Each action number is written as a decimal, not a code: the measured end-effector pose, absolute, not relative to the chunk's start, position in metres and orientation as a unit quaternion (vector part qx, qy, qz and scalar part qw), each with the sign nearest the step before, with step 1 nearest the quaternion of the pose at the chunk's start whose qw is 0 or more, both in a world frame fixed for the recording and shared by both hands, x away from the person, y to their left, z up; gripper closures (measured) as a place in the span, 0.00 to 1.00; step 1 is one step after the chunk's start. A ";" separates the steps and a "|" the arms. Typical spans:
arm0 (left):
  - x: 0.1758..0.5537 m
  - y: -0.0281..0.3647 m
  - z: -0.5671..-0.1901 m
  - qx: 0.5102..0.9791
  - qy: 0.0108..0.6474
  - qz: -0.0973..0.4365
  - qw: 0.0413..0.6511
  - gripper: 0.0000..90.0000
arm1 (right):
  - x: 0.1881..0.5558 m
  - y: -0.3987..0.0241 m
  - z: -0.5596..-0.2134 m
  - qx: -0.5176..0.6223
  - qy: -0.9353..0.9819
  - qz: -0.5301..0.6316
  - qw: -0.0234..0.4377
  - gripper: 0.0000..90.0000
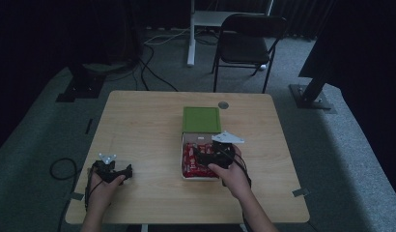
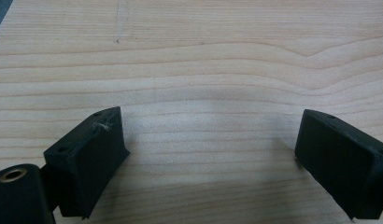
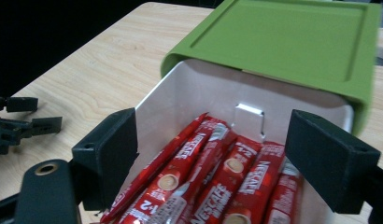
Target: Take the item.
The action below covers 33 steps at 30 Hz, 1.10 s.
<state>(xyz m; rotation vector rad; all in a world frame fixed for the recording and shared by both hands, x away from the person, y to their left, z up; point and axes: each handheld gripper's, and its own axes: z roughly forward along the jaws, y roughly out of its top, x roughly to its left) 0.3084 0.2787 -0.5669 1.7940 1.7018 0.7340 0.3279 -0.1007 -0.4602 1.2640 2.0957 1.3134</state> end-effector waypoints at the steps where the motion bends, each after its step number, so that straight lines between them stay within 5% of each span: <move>1: 0.308 0.279 -0.567 0.668 0.634 0.273 0.278 0.10 | 0.328 -0.099 -0.462 0.447 0.743 0.463 0.183 0.20; 9: 0.308 0.279 -0.567 0.668 0.634 0.273 0.278 0.10 | 0.329 -0.089 -0.472 0.440 0.759 0.442 0.186 0.44; 22: 0.308 0.279 -0.567 0.668 0.634 0.273 0.278 0.10 | 0.331 -0.078 -0.488 0.446 0.769 0.420 0.182 0.61; 33: 0.308 0.279 -0.567 0.668 0.634 0.273 0.278 0.10 | 0.335 -0.077 -0.500 0.471 0.758 0.419 0.167 0.65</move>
